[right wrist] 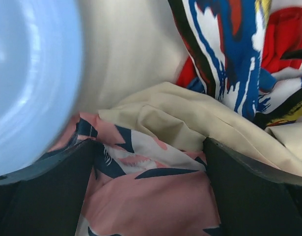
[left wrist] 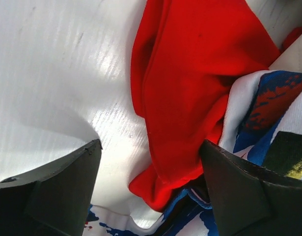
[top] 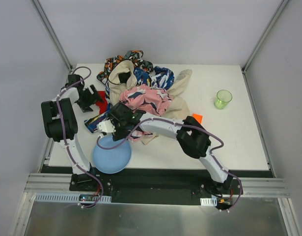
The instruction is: Pick out a specific cloth from the pile
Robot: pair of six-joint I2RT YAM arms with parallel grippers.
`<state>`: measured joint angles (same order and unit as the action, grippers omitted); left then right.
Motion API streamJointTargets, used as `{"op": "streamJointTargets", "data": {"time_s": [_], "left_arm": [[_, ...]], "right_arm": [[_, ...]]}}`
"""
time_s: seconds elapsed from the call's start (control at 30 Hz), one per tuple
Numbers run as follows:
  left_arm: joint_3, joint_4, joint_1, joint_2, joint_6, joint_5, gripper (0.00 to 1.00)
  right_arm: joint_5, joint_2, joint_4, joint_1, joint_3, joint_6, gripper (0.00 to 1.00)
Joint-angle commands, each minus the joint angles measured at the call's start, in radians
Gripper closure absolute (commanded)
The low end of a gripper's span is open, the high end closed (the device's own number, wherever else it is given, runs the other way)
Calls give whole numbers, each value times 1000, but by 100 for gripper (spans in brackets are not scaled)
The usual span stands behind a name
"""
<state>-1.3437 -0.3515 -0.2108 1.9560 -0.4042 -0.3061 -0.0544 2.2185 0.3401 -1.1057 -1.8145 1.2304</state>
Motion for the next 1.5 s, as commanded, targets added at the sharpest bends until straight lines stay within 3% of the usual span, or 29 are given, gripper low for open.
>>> {"op": "streamJointTargets", "data": {"time_s": [0.0, 0.1, 0.17, 0.27, 0.33, 0.37, 0.63, 0.9, 1.23, 1.47], "left_arm": [[-32, -41, 24, 64, 33, -24, 26], [-37, -46, 33, 87, 42, -30, 43], [-38, -47, 34, 90, 53, -45, 60], [-37, -50, 33, 84, 62, -36, 95], [-37, -55, 33, 74, 67, -21, 100], [-35, -55, 33, 66, 71, -21, 100], [32, -58, 31, -22, 82, 50, 100], [58, -61, 17, -88, 74, 116, 100], [100, -76, 13, -363, 36, 220, 100], [-138, -75, 59, -610, 25, 196, 100]], "right_arm": [[195, 110, 4, 64, -139, 67, 4], [238, 193, 51, 92, -267, 24, 1], [245, 237, 69, 99, -318, 21, 11], [261, 262, 42, 119, -336, -22, 50], [329, 286, 42, 136, -388, -51, 77], [378, 290, 24, 145, -399, -63, 99], [564, 156, -228, 265, -408, -258, 99], [637, 102, -262, 395, -434, -517, 99], [475, 190, -158, 474, -500, -657, 99], [390, 211, -141, 472, -477, -698, 99]]}}
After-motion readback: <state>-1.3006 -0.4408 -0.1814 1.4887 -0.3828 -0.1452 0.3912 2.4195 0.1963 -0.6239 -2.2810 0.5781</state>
